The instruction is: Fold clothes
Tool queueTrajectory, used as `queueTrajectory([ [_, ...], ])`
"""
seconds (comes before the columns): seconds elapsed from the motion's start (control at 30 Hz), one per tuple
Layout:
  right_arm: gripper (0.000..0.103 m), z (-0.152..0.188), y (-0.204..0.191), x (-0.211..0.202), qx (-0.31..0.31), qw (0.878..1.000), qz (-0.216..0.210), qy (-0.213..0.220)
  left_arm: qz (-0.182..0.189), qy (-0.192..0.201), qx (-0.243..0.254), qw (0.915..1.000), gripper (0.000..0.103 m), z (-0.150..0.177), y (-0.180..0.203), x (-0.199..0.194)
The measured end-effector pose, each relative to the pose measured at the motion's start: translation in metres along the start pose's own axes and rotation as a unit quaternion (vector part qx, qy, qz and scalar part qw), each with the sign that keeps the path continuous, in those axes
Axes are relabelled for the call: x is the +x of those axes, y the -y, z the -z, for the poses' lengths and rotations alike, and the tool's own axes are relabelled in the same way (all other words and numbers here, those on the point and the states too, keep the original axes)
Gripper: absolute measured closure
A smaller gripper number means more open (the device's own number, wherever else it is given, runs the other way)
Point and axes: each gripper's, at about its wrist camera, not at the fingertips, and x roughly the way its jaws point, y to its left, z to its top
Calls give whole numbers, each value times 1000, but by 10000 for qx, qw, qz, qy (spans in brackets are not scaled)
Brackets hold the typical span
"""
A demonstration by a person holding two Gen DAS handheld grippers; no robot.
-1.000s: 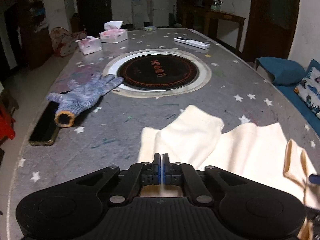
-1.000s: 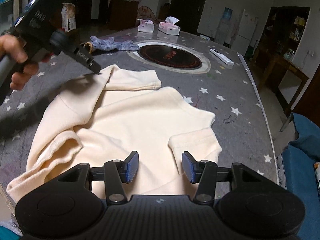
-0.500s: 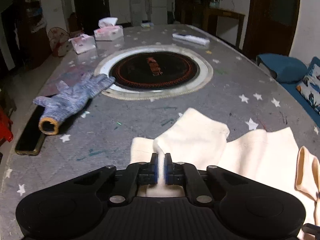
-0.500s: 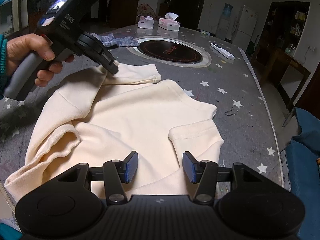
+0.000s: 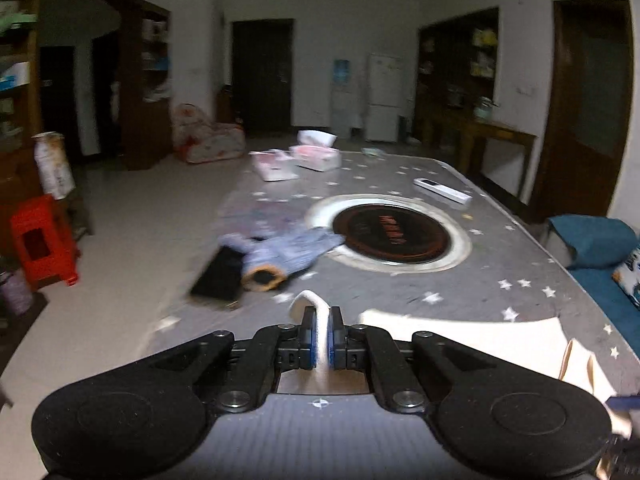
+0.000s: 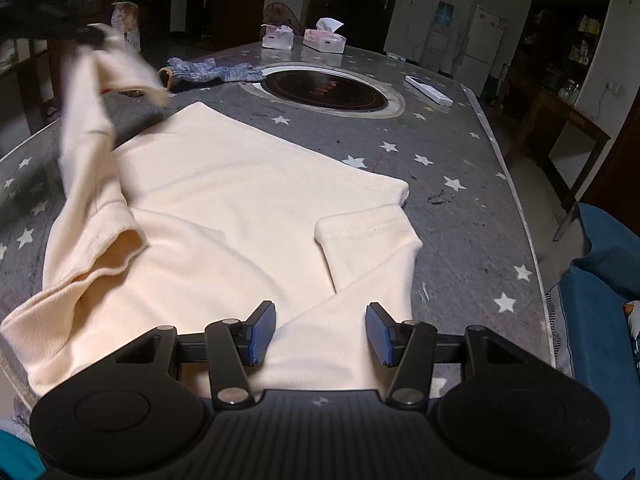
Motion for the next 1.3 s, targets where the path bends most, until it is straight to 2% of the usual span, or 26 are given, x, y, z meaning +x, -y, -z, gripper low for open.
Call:
queueTrajectory([
  [0.1, 52, 5, 1, -4, -31, 10000, 10, -22, -373, -84, -13, 9993, 97, 21, -21, -21],
  [0.17, 51, 9, 2, -6, -62, 10000, 8, -52, -605, -307, -48, 9977, 97, 38, -35, -25],
  [0.27, 48, 15, 6, -11, -72, 9999, -31, -107, -737, -876, -183, 9933, 97, 63, -56, -16],
  [0.33, 47, 18, 9, -15, -44, 9998, -53, -167, -722, -1190, -238, 9900, 93, 75, -63, -9],
  [0.43, 47, 22, 19, -22, 65, 9995, -92, -282, -762, -1417, -180, 9868, 91, 83, -66, -4],
  [0.5, 47, 23, 26, -27, 169, 9993, -91, -325, -881, -1398, -46, 9862, 76, 80, -65, -7],
  [0.57, 47, 20, 35, -30, 324, 9990, -103, -298, -894, -1281, -6, 9877, 71, 73, -66, -11],
  [0.73, 47, 6, 56, -24, 694, 9975, -105, -111, -492, -1078, 273, 9926, 69, 54, -44, -3],
  [0.93, 53, -11, 75, 18, 1117, 9935, -206, -82, 64, -1117, 541, 9922, 69, 40, -2, 38],
  [1.0, 57, -12, 82, 31, 1303, 9909, -319, -126, 255, -1171, 610, 9909, 69, 36, 13, 53],
  [1.03, 66, -12, 85, 36, 1416, 9889, -426, -142, 323, -1192, 663, 9901, 69, 34, 19, 60],
  [1.07, 81, -11, 88, 38, 1543, 9863, -574, -133, 390, -1212, 716, 9893, 69, 33, 26, 67],
  [1.13, 96, -10, 89, 34, 1616, 9847, -645, -66, 470, -1245, 819, 9877, 68, 31, 39, 79],
  [1.23, 99, -9, 85, 15, 1238, 9922, -73, 138, 541, -1309, 911, 9857, 68, 28, 52, 97],
  [1.3, 99, -5, 88, -1, 1150, 9928, 276, 210, 532, -1349, 990, 9845, 68, 28, 60, 107],
])
